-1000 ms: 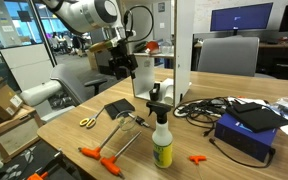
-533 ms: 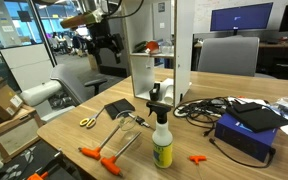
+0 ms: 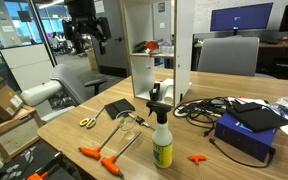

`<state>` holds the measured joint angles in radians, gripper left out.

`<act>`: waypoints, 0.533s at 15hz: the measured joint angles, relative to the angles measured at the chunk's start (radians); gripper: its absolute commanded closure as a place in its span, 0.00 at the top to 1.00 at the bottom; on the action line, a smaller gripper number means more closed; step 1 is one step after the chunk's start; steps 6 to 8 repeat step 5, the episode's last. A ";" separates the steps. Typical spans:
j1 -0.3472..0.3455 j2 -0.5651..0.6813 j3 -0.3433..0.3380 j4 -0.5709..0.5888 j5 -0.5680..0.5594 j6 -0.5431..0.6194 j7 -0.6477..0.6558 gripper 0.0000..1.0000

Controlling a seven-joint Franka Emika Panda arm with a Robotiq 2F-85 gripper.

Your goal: Pick up the object from the table and put it on the first shelve

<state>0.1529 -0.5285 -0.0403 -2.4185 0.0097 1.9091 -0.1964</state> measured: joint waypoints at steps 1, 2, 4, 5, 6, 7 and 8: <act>-0.008 -0.008 -0.004 0.001 0.000 -0.030 -0.001 1.00; -0.018 -0.013 -0.006 0.001 0.000 -0.052 -0.001 1.00; -0.026 -0.014 -0.007 0.001 0.000 -0.062 -0.001 1.00; -0.026 -0.014 -0.007 0.001 0.000 -0.063 -0.001 1.00; -0.026 -0.014 -0.007 0.001 0.000 -0.063 -0.001 1.00; -0.026 -0.014 -0.007 0.001 0.000 -0.063 -0.001 1.00; -0.026 -0.014 -0.007 0.001 0.000 -0.063 -0.001 1.00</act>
